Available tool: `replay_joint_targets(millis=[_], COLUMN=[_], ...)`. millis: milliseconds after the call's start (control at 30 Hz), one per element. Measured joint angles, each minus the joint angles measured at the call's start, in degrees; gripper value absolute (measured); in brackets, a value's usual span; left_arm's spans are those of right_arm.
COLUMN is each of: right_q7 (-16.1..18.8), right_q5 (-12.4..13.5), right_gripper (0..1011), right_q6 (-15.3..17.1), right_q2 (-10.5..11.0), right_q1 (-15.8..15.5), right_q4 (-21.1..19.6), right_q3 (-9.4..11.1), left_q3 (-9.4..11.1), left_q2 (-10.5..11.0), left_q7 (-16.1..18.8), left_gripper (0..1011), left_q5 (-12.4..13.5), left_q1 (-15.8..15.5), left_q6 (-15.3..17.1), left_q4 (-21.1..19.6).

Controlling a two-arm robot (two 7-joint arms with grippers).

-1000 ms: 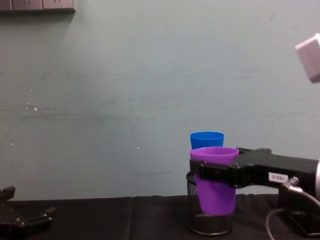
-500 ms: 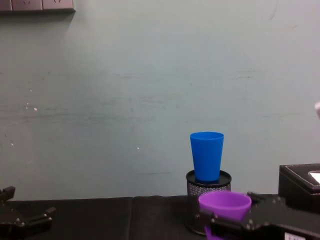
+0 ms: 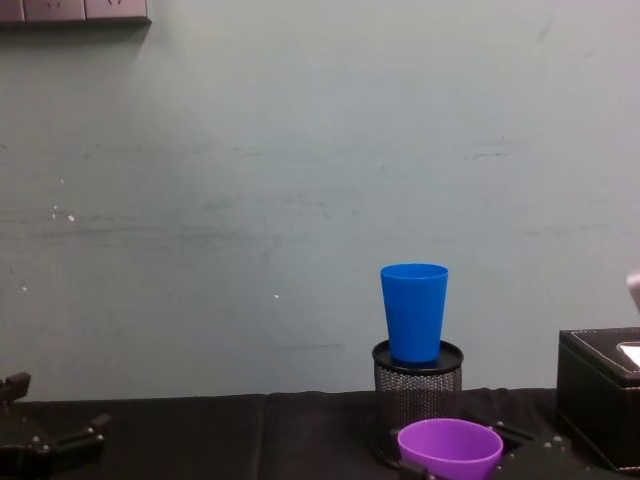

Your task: Pick up one cup with a gripper and tap it against the other cup.

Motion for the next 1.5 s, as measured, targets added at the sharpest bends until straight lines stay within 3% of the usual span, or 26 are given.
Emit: replay_joint_targets(millis=[1200,1500], right_q7=[1.54,1.5], right_q5=[0.4,0.39], right_gripper=[739,925], right_q6=[0.12,0.13], right_q2=[-0.82,-0.82], right_q1=[-1.45,-1.42], right_q4=[0.7,0.67], right_q3=[1.19,1.17], left_q3=[0.0,0.0], left_q2=[0.0,0.0], left_q7=[0.0,0.0], left_gripper=[1000,1000], left_q5=[0.0,0.0], left_q1=[0.0,0.0], left_q6=[0.0,0.0], left_q4=[0.0,0.0])
